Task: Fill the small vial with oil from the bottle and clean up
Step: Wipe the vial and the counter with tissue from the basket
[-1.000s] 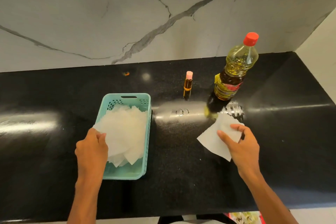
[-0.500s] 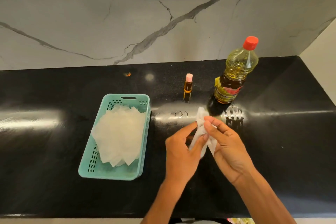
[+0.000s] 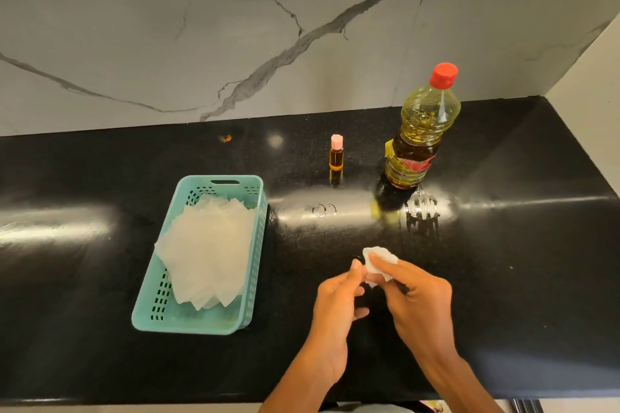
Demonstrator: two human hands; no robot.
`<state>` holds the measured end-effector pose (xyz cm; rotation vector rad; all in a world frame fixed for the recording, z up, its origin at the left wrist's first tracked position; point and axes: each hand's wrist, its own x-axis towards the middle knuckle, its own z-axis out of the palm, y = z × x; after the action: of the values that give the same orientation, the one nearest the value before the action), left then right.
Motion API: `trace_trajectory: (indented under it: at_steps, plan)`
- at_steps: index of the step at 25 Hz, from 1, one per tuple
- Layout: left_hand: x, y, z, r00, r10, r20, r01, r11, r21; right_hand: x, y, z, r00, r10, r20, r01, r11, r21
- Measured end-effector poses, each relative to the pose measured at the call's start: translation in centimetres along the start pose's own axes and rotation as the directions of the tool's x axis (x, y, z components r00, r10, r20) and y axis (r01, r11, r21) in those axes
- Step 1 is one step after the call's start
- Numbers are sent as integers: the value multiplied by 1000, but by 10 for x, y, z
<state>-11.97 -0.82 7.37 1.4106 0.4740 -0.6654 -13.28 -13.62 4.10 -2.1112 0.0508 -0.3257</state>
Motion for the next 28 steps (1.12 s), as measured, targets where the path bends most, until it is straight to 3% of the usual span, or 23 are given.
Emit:
trace_trajectory:
  at_steps: [1,3,6,8,10,13,17,21,22,25,28]
  plan:
    - [3,6,-3,998,61,21,-64,976,206,2,4,-2,997,50,-54,-49,998,27]
    - [26,29,-13,949,309,58,-291,794,534,3,10,0,987,129,-95,-123,990,74]
    - [90,94,-28,742,668,-59,-431,543,721,2,9,7,975,206,-77,-195,972,130]
    - [135,138,-31,643,761,-81,-405,428,808,0,7,6,961,275,-17,-268,948,174]
    - [175,158,-30,638,769,-50,-360,355,863,-3,8,4,954,298,46,-301,936,183]
    - [206,162,-26,664,748,-12,-369,341,865,-7,10,1,943,322,77,-331,932,148]
    - [219,162,-17,587,804,99,-442,215,871,-3,18,-2,920,389,37,-390,906,167]
    - [226,143,-11,572,800,181,-486,153,860,8,23,8,899,438,8,-425,868,256]
    - [230,138,-10,599,767,231,-472,106,875,12,24,12,890,456,16,-441,850,287]
    - [242,132,-1,702,541,464,-422,-210,882,19,28,19,874,483,51,-472,820,325]
    - [248,138,10,739,382,555,-454,-328,829,13,36,19,863,502,63,-494,808,322]
